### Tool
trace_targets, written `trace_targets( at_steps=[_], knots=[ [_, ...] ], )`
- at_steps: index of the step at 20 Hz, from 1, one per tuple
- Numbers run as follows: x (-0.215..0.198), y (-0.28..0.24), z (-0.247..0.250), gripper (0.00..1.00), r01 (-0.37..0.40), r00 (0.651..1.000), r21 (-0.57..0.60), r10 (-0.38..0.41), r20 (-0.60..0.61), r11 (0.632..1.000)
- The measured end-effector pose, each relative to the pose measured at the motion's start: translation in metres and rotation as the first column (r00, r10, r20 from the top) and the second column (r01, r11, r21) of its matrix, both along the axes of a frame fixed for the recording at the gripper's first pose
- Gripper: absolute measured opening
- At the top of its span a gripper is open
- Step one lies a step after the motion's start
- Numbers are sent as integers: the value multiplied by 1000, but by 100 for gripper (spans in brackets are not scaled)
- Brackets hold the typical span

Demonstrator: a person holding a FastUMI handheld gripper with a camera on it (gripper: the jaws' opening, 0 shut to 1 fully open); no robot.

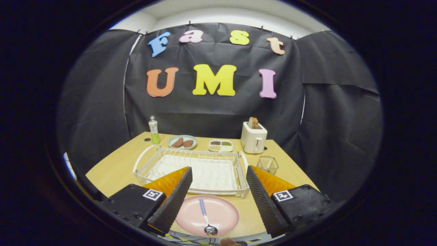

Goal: Take the plate from the dish rack, then take the spoon from the basket and place it into the plate.

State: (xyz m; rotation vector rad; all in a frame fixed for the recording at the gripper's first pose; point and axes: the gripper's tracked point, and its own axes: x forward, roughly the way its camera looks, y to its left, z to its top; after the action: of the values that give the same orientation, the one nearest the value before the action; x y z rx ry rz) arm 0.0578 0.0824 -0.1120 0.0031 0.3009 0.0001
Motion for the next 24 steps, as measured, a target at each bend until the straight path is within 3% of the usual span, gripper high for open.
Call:
trace_targets(
  at_steps=[12,18,24],
  knots=[
    [-19,-1,140,100,-22,988,-3,22,156,1000],
    [-37,-2,154,100,-31,986,-63,41,160,998],
    [-49,-12,144,100,-34,992,-44,39,123,998]
  ],
)
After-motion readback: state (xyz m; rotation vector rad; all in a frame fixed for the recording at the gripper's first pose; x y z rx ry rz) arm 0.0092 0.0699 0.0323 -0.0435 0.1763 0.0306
